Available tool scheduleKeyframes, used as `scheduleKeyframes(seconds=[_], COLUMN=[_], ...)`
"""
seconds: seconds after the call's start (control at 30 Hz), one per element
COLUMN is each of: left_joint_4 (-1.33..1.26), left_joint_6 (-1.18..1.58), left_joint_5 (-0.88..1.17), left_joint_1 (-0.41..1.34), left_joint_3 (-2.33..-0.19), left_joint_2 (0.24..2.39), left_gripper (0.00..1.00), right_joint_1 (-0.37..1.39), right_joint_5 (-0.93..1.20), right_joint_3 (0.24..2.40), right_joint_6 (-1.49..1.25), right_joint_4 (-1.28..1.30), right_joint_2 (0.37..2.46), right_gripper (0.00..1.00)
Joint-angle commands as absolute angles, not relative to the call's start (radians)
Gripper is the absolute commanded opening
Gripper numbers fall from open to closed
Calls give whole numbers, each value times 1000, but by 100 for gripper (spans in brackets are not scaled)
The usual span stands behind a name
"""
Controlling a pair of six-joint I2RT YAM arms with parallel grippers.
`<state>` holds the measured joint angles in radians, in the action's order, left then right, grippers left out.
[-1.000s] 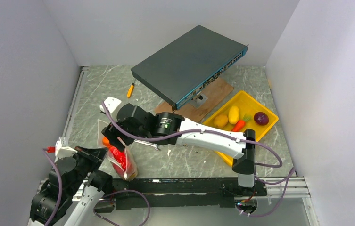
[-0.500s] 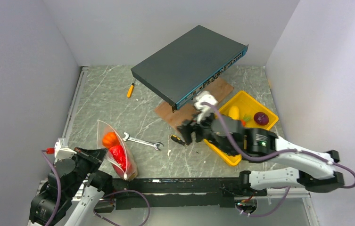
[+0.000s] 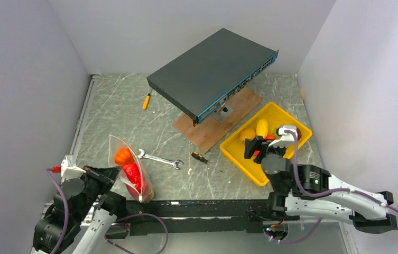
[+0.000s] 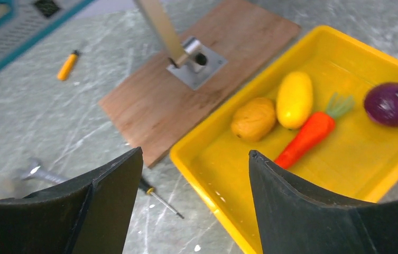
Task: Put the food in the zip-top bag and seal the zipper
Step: Pick up the fake vegetable from the bin.
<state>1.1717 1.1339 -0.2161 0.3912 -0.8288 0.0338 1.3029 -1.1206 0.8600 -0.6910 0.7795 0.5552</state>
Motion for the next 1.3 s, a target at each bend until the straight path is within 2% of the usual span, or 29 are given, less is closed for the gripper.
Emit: scheduleKeyframes(seconds=[0.0,0.13,0.23,0.43,0.83,1.27], left_joint_4=[1157,1168,1171,1166,1185,1163], left_joint_6=[1122,1128,1130,1131,1115,1107], left_joint_5=[-224,-229,-231,-230,-237,-215], left_joint_1=[391,391,391,391,390,391], left_joint_3=[-837,-840,-843,-837,-860,-844], left_joint_2=[32,26,23,28,49,78], left_gripper=[0,0,0,0,0,0], right_joint_1=[1179,828,630,407,208,188], right_joint_5=[-1152,-810,-576,-226,-103,-51], right_joint_3=[810,772,773,726,630,621], right_joint_6=[-836,-662,-645,-710,-817,-769], right_joint_4=[805,629,562,334,169,57], right_joint_2=[624,726,812,966,1184,1362], right_gripper=[74,73,72,68,70,78])
